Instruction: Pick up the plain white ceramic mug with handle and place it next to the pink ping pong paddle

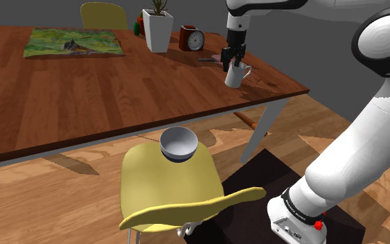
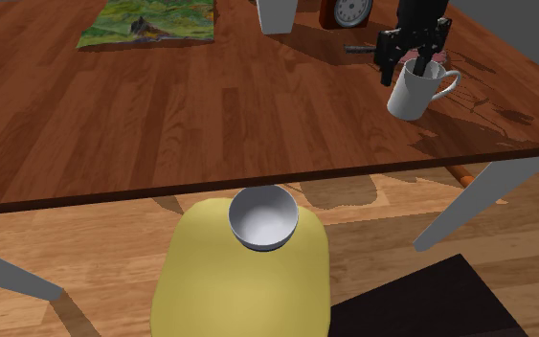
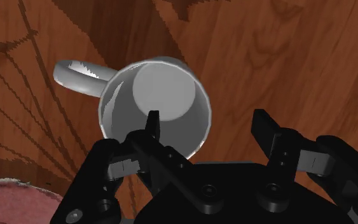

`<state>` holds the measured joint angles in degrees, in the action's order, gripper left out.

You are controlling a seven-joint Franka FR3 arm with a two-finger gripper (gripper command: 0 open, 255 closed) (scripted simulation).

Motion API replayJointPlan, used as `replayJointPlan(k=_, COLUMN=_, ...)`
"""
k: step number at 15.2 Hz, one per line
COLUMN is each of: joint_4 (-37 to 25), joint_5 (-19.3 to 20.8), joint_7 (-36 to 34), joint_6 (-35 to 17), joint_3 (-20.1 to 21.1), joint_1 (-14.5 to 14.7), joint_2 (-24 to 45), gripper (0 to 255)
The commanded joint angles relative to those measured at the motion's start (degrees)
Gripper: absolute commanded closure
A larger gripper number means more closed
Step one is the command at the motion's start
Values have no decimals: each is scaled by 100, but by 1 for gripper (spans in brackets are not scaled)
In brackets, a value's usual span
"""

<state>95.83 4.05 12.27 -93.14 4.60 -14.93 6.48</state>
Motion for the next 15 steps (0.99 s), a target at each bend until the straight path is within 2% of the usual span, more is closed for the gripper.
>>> replayJointPlan(k=1, joint_4=0, joint_5=0, joint_7=0, joint_6=0, joint_3=0, joint_1=0, joint_2=0, gripper=0)
replayJointPlan(k=3, joint_4=0, joint_5=0, joint_7=0, joint_6=0, joint_3=0, joint_1=0, joint_2=0, gripper=0)
replayJointPlan(k=7, joint_4=-1007, joint_5=13, joint_7=1, joint_6=791, joint_3=21, joint_1=35, joint_2=218, gripper=0)
replayJointPlan(k=15, joint_4=-1006, joint_5=13, joint_7=1, joint_6=790, joint_3=21, joint_1=35, joint_2=218, gripper=0)
